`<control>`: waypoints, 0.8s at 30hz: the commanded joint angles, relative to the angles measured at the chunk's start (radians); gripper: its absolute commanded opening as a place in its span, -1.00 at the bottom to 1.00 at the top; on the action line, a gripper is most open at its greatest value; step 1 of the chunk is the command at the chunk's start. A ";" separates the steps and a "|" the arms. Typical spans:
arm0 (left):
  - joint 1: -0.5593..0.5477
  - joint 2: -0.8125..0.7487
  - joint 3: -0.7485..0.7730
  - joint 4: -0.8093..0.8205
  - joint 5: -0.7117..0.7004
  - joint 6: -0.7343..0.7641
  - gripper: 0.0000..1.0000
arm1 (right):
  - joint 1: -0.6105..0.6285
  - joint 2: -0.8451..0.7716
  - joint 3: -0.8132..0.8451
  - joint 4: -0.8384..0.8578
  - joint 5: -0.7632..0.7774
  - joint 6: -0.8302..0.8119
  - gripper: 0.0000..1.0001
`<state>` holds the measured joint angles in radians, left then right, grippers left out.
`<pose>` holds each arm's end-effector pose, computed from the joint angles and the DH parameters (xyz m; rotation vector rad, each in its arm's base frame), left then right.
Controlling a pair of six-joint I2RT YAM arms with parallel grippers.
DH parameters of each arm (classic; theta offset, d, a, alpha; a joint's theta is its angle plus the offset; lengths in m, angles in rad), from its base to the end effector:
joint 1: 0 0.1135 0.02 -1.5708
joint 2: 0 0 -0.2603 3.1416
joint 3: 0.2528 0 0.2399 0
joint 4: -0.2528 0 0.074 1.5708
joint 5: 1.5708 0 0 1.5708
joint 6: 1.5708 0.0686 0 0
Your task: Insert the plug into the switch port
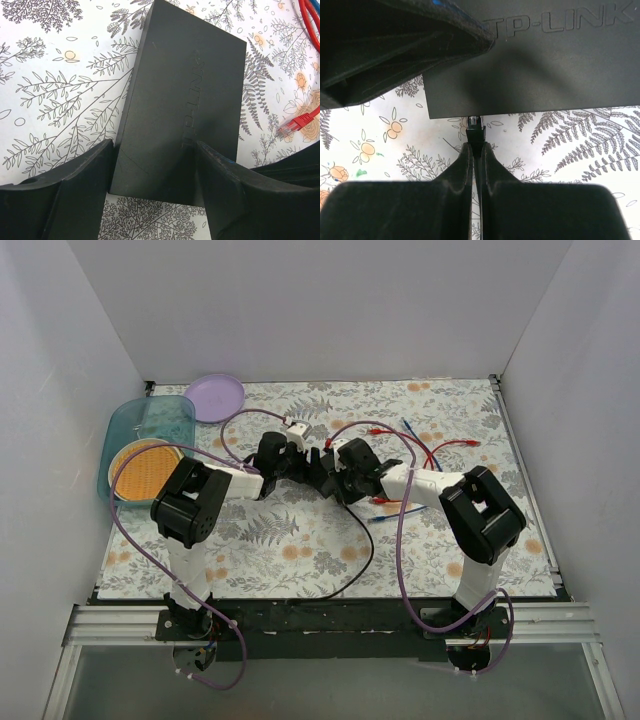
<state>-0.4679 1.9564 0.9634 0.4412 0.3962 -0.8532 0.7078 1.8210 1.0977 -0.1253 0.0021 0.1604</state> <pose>0.3557 -0.2094 0.1209 -0.1875 2.3109 -1.1550 0.2984 0.2551 0.1499 -0.6633 2.3665 0.3880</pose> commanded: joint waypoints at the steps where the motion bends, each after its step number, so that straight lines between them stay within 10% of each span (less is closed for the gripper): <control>1: -0.141 0.030 -0.020 -0.191 0.244 -0.017 0.15 | -0.010 -0.011 0.145 0.415 0.015 -0.015 -0.97; 24: -0.161 0.075 -0.012 -0.236 0.191 0.003 0.18 | -0.019 -0.005 0.159 0.477 0.049 0.001 -0.97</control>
<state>-0.4877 1.9755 1.0031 0.4225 0.3660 -0.8261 0.6964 1.8439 1.1400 -0.1638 0.0269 0.1455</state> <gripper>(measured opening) 0.629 0.056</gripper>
